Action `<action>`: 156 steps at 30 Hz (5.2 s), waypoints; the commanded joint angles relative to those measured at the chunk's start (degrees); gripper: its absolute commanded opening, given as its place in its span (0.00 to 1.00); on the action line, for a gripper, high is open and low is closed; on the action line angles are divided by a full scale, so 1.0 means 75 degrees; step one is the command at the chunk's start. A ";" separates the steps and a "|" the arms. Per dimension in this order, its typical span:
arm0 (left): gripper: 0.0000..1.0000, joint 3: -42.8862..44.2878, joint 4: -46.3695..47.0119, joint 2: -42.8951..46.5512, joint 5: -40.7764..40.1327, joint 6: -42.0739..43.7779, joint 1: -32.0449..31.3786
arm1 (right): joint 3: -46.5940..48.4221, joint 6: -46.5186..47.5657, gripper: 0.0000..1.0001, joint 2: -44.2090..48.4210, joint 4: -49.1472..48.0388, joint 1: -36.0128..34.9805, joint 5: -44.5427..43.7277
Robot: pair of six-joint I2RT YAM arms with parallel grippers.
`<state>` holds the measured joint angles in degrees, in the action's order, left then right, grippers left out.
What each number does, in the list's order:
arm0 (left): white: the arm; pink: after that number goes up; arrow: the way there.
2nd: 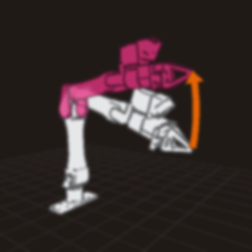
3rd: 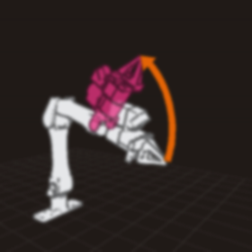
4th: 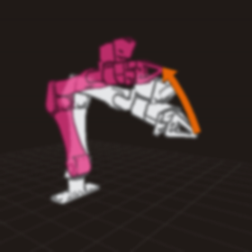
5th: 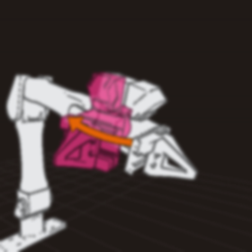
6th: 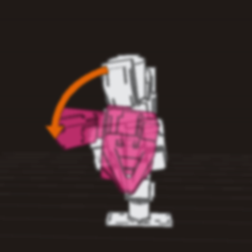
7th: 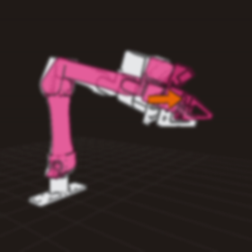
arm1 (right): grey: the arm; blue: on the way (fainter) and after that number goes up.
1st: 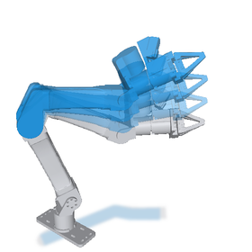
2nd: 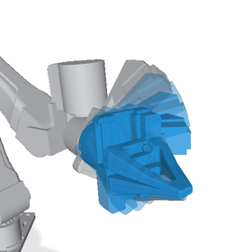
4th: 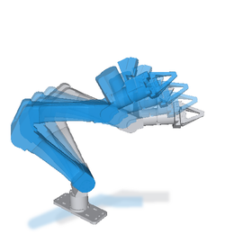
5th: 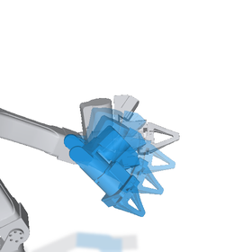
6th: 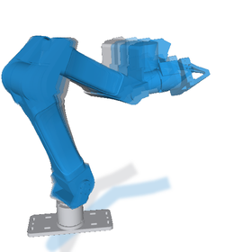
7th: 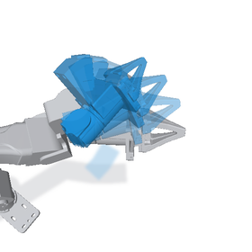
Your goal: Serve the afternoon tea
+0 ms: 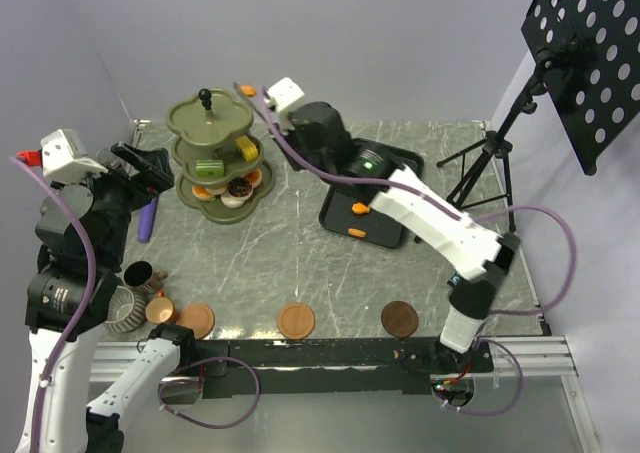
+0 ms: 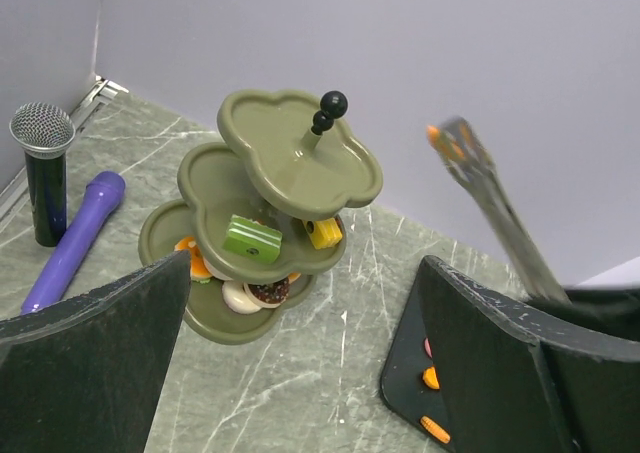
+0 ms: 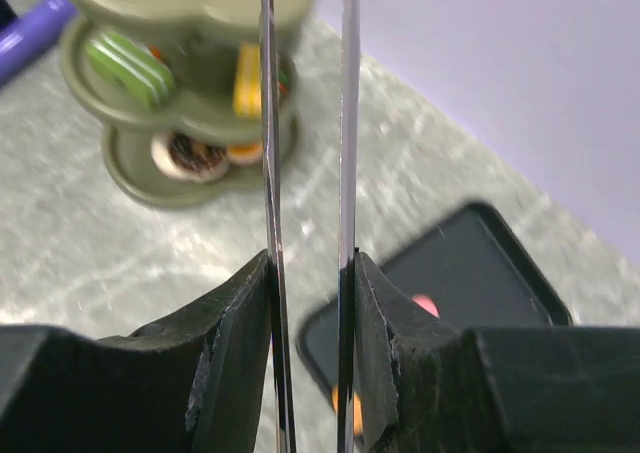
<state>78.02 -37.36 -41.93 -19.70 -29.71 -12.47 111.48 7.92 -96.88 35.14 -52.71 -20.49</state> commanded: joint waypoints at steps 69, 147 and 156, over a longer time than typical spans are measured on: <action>1.00 -0.0125 0.0330 -0.0011 0.0108 -0.0069 -0.0048 | -0.6568 -0.2076 0.52 0.1551 -0.0571 0.2645 0.0236; 1.00 -0.0160 0.0411 -0.0011 -0.0220 0.0071 0.0104 | -0.3368 0.0572 0.56 -0.1941 -0.1275 -0.0249 0.0049; 1.00 -0.0137 0.0412 -0.0011 -0.0232 0.0083 0.0116 | -0.3251 0.0643 0.53 -0.2165 -0.0689 -0.0308 -0.0525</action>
<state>76.12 -35.88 -41.78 -21.85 -29.58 -11.81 85.17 12.10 -113.25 28.14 -54.83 -21.19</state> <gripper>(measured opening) 0.995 0.543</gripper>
